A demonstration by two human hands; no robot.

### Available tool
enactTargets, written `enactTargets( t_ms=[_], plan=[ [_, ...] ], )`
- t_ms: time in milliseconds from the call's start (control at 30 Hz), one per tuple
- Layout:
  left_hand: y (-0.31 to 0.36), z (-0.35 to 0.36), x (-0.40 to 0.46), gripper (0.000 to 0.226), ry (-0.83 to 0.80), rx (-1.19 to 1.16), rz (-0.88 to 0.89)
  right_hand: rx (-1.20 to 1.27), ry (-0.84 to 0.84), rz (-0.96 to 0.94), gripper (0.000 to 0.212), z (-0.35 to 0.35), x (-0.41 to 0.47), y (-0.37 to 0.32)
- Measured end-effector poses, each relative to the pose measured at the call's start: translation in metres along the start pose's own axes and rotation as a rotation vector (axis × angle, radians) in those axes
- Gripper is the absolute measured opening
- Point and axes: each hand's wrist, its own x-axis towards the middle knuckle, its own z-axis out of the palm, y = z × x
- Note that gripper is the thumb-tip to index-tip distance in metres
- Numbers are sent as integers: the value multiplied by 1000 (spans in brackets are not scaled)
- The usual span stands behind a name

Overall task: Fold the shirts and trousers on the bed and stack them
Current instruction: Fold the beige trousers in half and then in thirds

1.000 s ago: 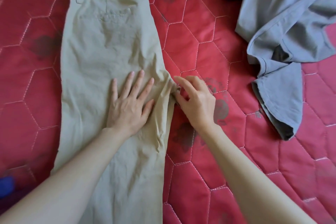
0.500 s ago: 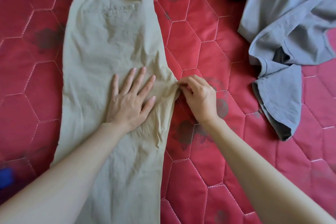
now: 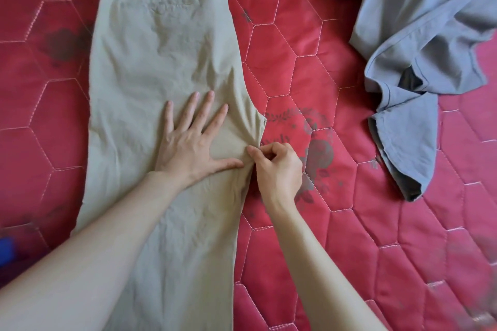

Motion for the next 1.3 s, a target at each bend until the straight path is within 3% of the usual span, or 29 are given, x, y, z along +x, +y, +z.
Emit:
enactTargets(
  t_ms=[100, 167, 200, 267, 333, 467, 633, 733, 833, 900, 967, 1100, 1300],
  plan=[
    [0, 0, 0, 109, -8, 5, -5, -77, 81, -11, 15, 5, -6, -4],
    [0, 1, 0, 107, -8, 4, -12, -145, 198, -216, 14, 10, -11, -8],
    [1, 0, 0, 103, -4, -2, -16, -172, 222, -376, 26, 14, -13, -10],
    [3, -1, -1, 87, 23, -18, -24, -253, 145, -654, 43, 24, -12, -15],
    [2, -3, -2, 74, 47, -15, -7, -408, -13, -746, 47, 30, -4, -15],
    [-6, -3, -6, 70, 29, -1, 66, -687, -47, -791, 56, 23, 23, 13],
    [-13, -1, -19, 59, 57, 33, 37, -703, 12, -580, 61, 13, 25, 31],
    [-12, 0, -20, 57, 63, 49, 21, -597, 40, -492, 58, 6, 22, 27],
    [-13, 3, -20, 55, 67, 42, 29, -422, 61, -637, 55, 8, 20, 3],
    [-14, 3, -19, 55, 67, 41, 32, -390, -20, -752, 52, 15, 25, -12],
    [-15, 4, -19, 55, 69, 42, 31, -334, -75, -705, 47, 15, 36, -16],
    [-15, 3, -20, 55, 73, 37, 29, -85, 109, -611, 32, -11, 58, 4],
    [-15, 3, -20, 55, 62, 28, 31, -75, 84, -752, 22, -22, 66, 4]
  ],
)
